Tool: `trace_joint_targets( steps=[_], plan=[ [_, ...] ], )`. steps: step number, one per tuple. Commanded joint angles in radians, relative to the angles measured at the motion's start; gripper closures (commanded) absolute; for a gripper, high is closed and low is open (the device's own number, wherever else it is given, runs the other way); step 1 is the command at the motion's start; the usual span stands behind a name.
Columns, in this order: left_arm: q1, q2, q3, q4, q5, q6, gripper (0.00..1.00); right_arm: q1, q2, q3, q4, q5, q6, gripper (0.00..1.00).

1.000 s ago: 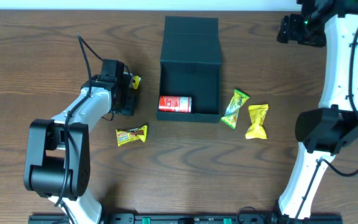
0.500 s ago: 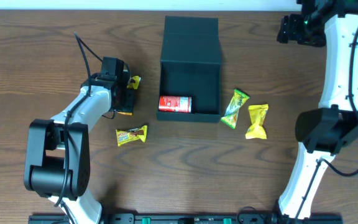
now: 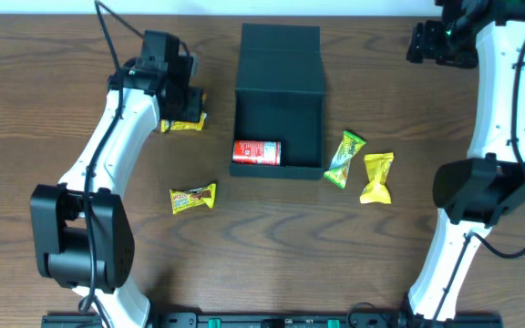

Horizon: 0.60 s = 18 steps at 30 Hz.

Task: Pack container
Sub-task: 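Carry the Lemond biscuit into the box and release it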

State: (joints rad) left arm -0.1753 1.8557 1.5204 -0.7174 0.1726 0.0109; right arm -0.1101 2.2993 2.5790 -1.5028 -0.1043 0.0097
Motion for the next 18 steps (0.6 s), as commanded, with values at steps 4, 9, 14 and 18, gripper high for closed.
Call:
trace_joint_targets(
  steps=[4,9,14,18],
  plan=[
    [-0.151,0.007,0.052,0.000,0.027,-0.102,0.80,-0.057,-0.005,0.009,-0.004,0.002,-0.002,0.29],
    [-0.275,0.008,0.052,0.051,0.005,-0.263,0.80,-0.122,-0.005,0.009,-0.012,-0.013,0.019,0.28],
    [-0.372,0.022,0.052,0.164,-0.003,-0.330,0.81,-0.156,-0.005,0.009,-0.012,-0.013,0.019,0.28],
    [-0.430,0.063,0.052,0.181,-0.027,-0.380,0.86,-0.174,-0.005,0.009,-0.011,-0.014,0.019,0.28]
  ],
)
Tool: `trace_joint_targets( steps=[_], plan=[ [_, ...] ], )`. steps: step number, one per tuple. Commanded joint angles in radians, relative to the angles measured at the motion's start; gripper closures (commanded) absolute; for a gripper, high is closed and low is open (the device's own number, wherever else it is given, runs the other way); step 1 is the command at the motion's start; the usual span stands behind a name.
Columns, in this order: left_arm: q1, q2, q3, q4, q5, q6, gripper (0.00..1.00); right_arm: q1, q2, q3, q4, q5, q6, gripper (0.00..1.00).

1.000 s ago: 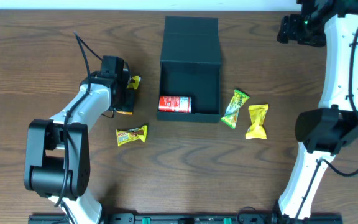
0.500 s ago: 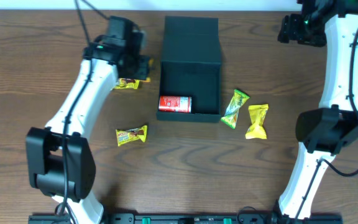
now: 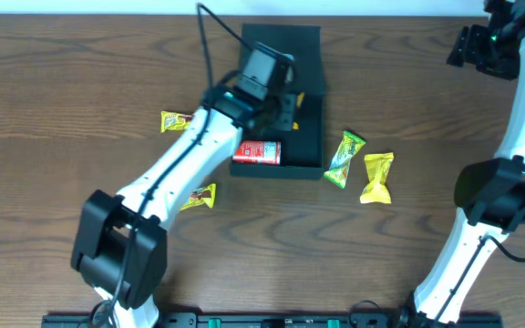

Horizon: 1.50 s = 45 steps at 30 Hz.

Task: Pack container
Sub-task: 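Carry the Lemond biscuit into the box and release it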

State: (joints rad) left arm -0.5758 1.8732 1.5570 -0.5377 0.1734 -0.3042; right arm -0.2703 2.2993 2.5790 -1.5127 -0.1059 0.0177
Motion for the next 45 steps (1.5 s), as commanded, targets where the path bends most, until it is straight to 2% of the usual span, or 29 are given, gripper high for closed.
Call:
trace_joint_targets(
  steps=[1,13,24,26,33,45],
  plan=[
    [-0.039,0.055,0.016,0.009,-0.027,-0.072,0.87,-0.019,-0.005,0.009,-0.002,-0.016,0.011,0.28],
    [-0.063,0.117,0.017,-0.019,-0.023,-0.146,0.86,-0.064,-0.005,0.009,0.004,-0.072,0.011,0.28],
    [-0.093,0.134,0.017,-0.046,-0.018,-0.129,0.85,-0.064,-0.005,0.009,0.006,-0.072,0.011,0.27],
    [-0.093,0.134,0.017,-0.056,-0.014,-0.073,0.86,-0.063,-0.005,0.009,0.006,-0.072,0.011,0.27],
    [-0.093,0.134,0.017,-0.067,0.003,0.305,0.87,-0.063,-0.005,0.009,0.005,-0.072,0.011,0.27],
    [-0.093,0.134,0.017,-0.069,0.084,0.704,0.83,-0.063,-0.005,0.009,0.002,-0.071,0.011,0.26]
  ],
)
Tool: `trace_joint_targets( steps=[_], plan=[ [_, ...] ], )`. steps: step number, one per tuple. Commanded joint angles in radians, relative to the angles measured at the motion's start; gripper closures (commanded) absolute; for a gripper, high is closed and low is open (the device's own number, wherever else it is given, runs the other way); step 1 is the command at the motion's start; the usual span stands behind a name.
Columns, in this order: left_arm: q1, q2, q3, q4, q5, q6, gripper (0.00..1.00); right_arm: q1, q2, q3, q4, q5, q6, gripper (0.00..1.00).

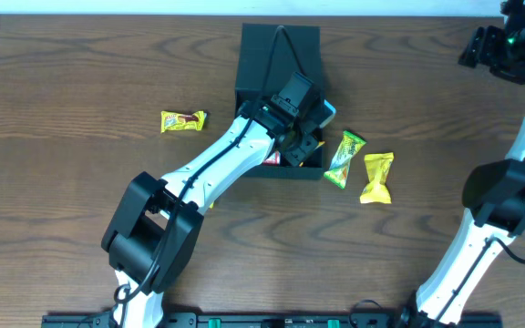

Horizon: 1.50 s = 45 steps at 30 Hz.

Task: Pack container
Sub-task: 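Carry the Lemond biscuit into the box and release it, then retract the left arm to the upper left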

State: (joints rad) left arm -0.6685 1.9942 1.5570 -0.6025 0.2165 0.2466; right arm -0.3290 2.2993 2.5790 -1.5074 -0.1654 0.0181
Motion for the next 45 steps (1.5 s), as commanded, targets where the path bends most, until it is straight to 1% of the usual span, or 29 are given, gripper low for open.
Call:
trace_joint_targets(
  steps=[1,4,6,7,11,13,17,22,24,25,27,28,29,30,31,32,34,35,36,41,45],
  plan=[
    [0.000,0.013,0.017,-0.005,0.044,0.176,0.83,-0.004,-0.005,0.009,-0.004,-0.012,0.011,0.26],
    [0.000,0.013,0.017,-0.013,0.044,0.259,0.81,-0.004,-0.005,0.009,-0.004,-0.012,0.011,0.26],
    [0.000,0.013,0.017,-0.026,0.042,0.356,0.71,-0.004,-0.005,0.009,-0.004,-0.012,0.011,0.26],
    [0.000,0.013,0.017,-0.029,0.042,0.391,0.69,-0.004,-0.005,0.009,-0.004,-0.012,0.011,0.26],
    [0.000,0.013,0.017,-0.030,0.035,0.510,0.84,-0.004,-0.005,0.009,-0.005,-0.012,0.011,0.26],
    [0.000,0.013,0.017,-0.030,0.035,0.541,0.88,-0.004,-0.005,0.009,-0.006,-0.012,0.011,0.26],
    [0.000,0.013,0.017,-0.040,0.035,0.553,0.87,-0.004,-0.005,0.009,-0.005,-0.012,0.011,0.26],
    [0.000,0.013,0.017,-0.077,0.035,0.621,0.86,-0.004,-0.005,0.009,-0.003,-0.012,0.011,0.26],
    [0.000,0.013,0.017,-0.079,0.036,0.630,0.85,-0.004,-0.005,0.009,-0.003,-0.012,0.011,0.26],
    [0.000,0.013,0.017,-0.078,0.036,0.630,0.83,-0.004,-0.005,0.009,-0.003,-0.012,0.011,0.26],
    [0.000,0.013,0.017,-0.078,0.037,0.629,0.76,-0.004,-0.005,0.009,-0.003,-0.012,0.011,0.26],
    [0.000,0.013,0.017,-0.078,0.037,0.629,0.71,-0.004,-0.005,0.009,-0.004,-0.012,0.011,0.26],
    [0.000,0.013,0.017,-0.078,0.037,0.629,0.62,-0.004,-0.005,0.009,-0.004,-0.012,0.011,0.26],
    [0.000,0.013,0.017,-0.077,0.036,0.629,0.57,-0.003,-0.005,0.009,-0.004,-0.012,0.011,0.26],
    [0.000,0.013,0.017,-0.077,0.036,0.629,0.49,-0.003,-0.005,0.009,-0.004,-0.012,0.011,0.26],
    [0.000,0.013,0.017,-0.077,0.036,0.629,0.44,-0.003,-0.005,0.009,-0.004,-0.012,0.011,0.26],
    [0.000,0.013,0.017,-0.075,0.036,0.629,0.37,-0.003,-0.005,0.009,-0.005,-0.012,0.011,0.26],
    [0.000,0.013,0.017,-0.075,0.036,0.629,0.31,-0.003,-0.005,0.009,-0.005,-0.012,0.011,0.26],
    [0.000,0.013,0.017,-0.074,0.036,0.629,0.29,-0.003,-0.005,0.009,-0.005,-0.012,0.011,0.26],
    [0.000,0.012,0.017,-0.071,0.036,0.629,0.28,-0.003,-0.005,0.009,-0.006,-0.012,0.011,0.26],
    [0.000,-0.004,0.017,-0.019,0.035,0.600,0.30,-0.003,-0.005,0.009,-0.014,-0.012,0.011,0.26]
  ],
)
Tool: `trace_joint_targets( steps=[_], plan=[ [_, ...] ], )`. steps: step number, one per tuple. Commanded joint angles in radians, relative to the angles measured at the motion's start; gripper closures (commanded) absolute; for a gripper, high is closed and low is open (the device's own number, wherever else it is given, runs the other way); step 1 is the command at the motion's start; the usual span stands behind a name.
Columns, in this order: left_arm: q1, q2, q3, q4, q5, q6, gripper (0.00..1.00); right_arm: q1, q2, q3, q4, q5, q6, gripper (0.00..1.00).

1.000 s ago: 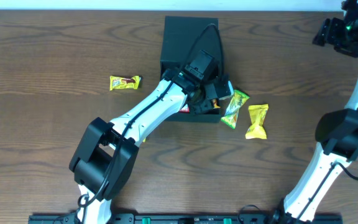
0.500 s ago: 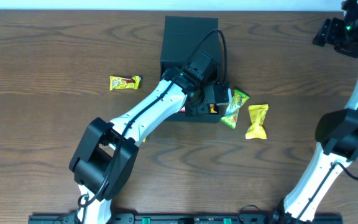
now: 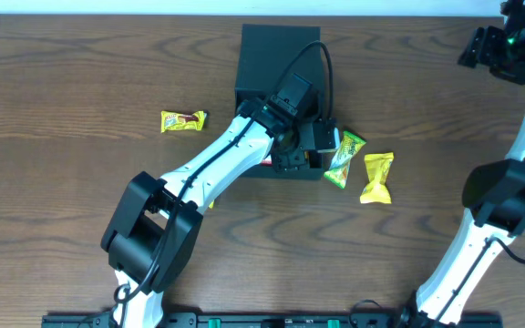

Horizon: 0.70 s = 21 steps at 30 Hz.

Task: Pack container
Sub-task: 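Retract the left arm to the upper left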

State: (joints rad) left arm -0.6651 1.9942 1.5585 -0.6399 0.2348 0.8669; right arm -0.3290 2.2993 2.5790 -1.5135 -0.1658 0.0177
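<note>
The black box (image 3: 279, 100) stands at the table's middle back, its lid (image 3: 281, 46) lying open behind it. My left arm reaches across the box. My left gripper (image 3: 322, 144) is at the box's front right corner, open by the look of it, with nothing showing between its fingers. It is right next to the green candy (image 3: 345, 158). A red candy (image 3: 264, 162) peeks out under the arm inside the box. A yellow candy (image 3: 377, 178) lies right of the green one, and a yellow-and-brown candy (image 3: 183, 120) lies left of the box. My right gripper (image 3: 492, 50) is at the far back right.
The right arm's base (image 3: 504, 196) stands at the right edge. One more small candy (image 3: 211, 202) is almost hidden under my left arm, near the front left of the box.
My left gripper has shifted a little right, from inside the box's front right corner to its right edge by the green candy. The yellow piece at its fingers no longer shows.
My left gripper was at two yellow candies left of the box. Then it hung over the box with a yellow piece at its fingers, one candy left behind. Then it was low in the box's front right corner; now it is at the right edge.
</note>
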Motion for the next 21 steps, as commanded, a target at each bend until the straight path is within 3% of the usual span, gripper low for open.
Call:
trace_joint_targets(
  steps=[1,7,11,16,21],
  plan=[
    [-0.003,-0.016,0.017,0.040,0.010,-0.049,0.30,0.000,-0.005,0.009,-0.014,-0.012,0.012,0.26],
    [0.031,-0.050,0.141,0.058,-0.280,-0.380,0.24,0.048,-0.005,0.009,-0.061,-0.048,0.011,0.29],
    [0.095,-0.064,0.251,-0.023,-0.282,-0.503,0.26,0.112,-0.005,0.009,-0.078,-0.025,0.010,0.30],
    [0.225,-0.085,0.280,-0.072,-0.150,-0.589,0.26,0.187,-0.005,0.009,-0.101,0.020,0.010,0.29],
    [0.434,-0.085,0.277,-0.135,0.110,-0.666,0.29,0.244,-0.005,-0.041,-0.120,0.058,0.010,0.31]
  ],
)
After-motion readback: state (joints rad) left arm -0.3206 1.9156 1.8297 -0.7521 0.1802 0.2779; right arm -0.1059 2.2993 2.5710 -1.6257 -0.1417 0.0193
